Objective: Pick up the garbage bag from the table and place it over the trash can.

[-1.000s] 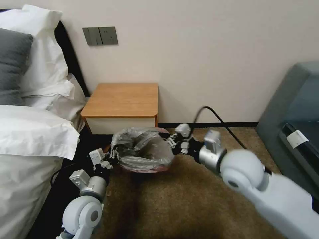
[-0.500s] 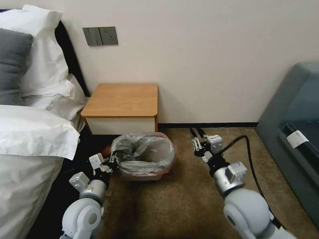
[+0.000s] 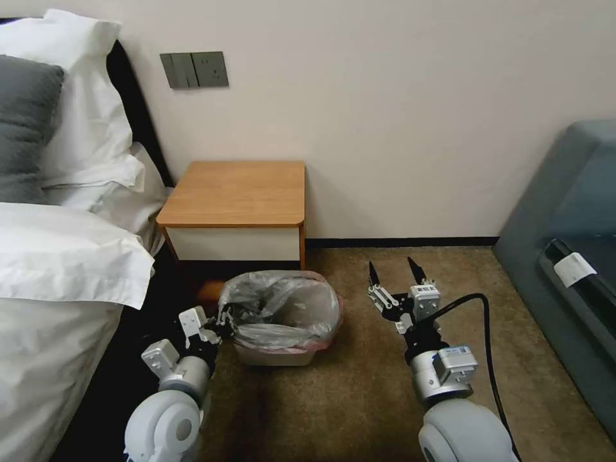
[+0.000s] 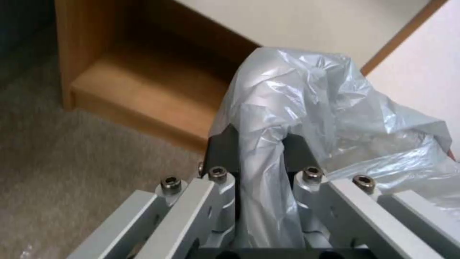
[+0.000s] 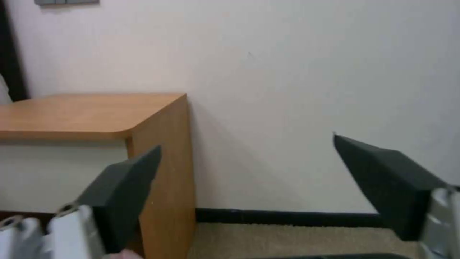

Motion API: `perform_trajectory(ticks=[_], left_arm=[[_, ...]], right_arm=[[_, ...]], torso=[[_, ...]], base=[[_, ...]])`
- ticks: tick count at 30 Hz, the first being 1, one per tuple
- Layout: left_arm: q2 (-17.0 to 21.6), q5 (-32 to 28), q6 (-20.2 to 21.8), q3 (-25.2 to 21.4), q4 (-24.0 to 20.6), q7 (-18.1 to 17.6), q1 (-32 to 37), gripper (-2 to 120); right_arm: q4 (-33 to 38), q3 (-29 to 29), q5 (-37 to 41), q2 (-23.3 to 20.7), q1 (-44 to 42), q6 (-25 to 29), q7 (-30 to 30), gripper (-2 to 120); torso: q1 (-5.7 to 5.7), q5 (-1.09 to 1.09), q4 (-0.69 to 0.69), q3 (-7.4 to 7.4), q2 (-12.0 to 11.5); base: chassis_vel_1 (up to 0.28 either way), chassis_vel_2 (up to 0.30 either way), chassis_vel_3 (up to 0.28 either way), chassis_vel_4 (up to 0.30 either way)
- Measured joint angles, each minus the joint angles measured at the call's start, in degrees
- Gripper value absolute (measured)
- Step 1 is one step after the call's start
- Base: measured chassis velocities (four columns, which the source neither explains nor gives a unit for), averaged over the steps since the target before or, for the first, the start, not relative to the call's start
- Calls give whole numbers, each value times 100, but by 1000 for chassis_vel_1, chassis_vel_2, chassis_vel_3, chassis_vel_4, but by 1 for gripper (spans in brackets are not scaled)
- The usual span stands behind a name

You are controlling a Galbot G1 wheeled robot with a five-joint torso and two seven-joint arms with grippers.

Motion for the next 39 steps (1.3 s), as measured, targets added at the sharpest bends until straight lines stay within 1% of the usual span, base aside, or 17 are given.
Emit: perform_trajectory(ticks=[1, 3, 16, 24, 25, 26, 28, 29, 30, 31, 32, 33, 34, 36, 37, 38, 39], left_arm=[[0, 0, 0, 0, 0, 0, 0, 11], [-16, 38, -35, 32, 73, 22, 3, 11], [-116, 146, -178, 80, 439, 92, -70, 11], [-130, 130, 45, 68, 396, -23, -103, 11], [-130, 131, 64, 65, 394, -41, -111, 16], [-130, 131, 64, 65, 394, -41, -111, 16], [-120, 146, 92, 58, 396, -54, -120, 27], [-118, 153, 95, 58, 397, -58, -120, 29], [-115, 161, 101, 58, 398, -62, -120, 34], [-115, 161, 101, 58, 398, -62, -120, 34], [-112, 175, 112, 57, 397, -72, -119, 41], [-111, 180, 132, 57, 378, -86, -113, 44], [-111, 180, 132, 57, 378, -86, -113, 44], [-95, 180, 188, 49, 292, -110, -94, 56], [-86, 201, 194, 45, 269, -120, -84, 59], [-86, 201, 194, 45, 269, -120, -84, 59], [-75, 267, 196, 36, 252, -127, -73, 65]], right_arm=[[0, 0, 0, 0, 0, 0, 0, 95], [-23, 42, 0, 24, 43, 3, 1, 100], [-103, 50, 9, 56, 102, 41, 27, 100], [-104, 30, 42, 37, 124, 42, 58, 100], [-109, 32, 50, 34, 133, 42, 64, 100], [-109, 32, 50, 34, 133, 42, 64, 100], [-120, 42, 66, 25, 145, 40, 81, 100], [-121, 45, 71, 22, 146, 40, 83, 100], [-123, 51, 77, 19, 147, 39, 88, 100], [-123, 51, 77, 19, 147, 39, 88, 100], [-129, 65, 92, 17, 152, 38, 101, 100], [-136, 79, 110, 15, 160, 38, 113, 100], [-136, 79, 110, 15, 160, 38, 113, 100], [-146, 109, 154, 1, 191, 32, 131, 100], [-148, 112, 167, -8, 200, 30, 133, 100], [-148, 112, 167, -8, 200, 30, 133, 100], [-150, 115, 187, -15, 215, 26, 136, 100]], torso=[[0, 0, 0, 0, 0], [0, 0, 0, 0, 0], [0, 0, 0, 0, -1], [0, 1, 0, 0, -1], [0, 1, 0, 0, -1], [0, 1, 0, 0, -1], [0, 1, 0, 0, -1], [0, 1, 0, 0, -1], [0, 0, 0, 0, -1], [0, 0, 0, 0, -1], [0, 0, 0, 0, -1], [0, 0, 0, 0, -1], [0, 0, 0, 0, -1], [0, 1, -1, 0, -1], [0, 0, -1, 0, -1], [0, 0, -1, 0, -1], [0, 0, -1, 0, -1]], base=[[0, 0, 0, 0], [0, 0, 0, 0], [0, 0, 0, 0], [0, 0, 0, 0], [0, 0, 0, 0], [0, 0, 0, 0], [0, 0, 0, 0], [0, 0, 0, 0], [0, 0, 0, 0], [0, 0, 0, 0], [0, 0, 0, 0], [0, 0, 0, 0], [0, 0, 0, 0], [0, 0, 0, 0], [0, 0, 0, 0], [0, 0, 0, 0], [0, 0, 0, 0]])
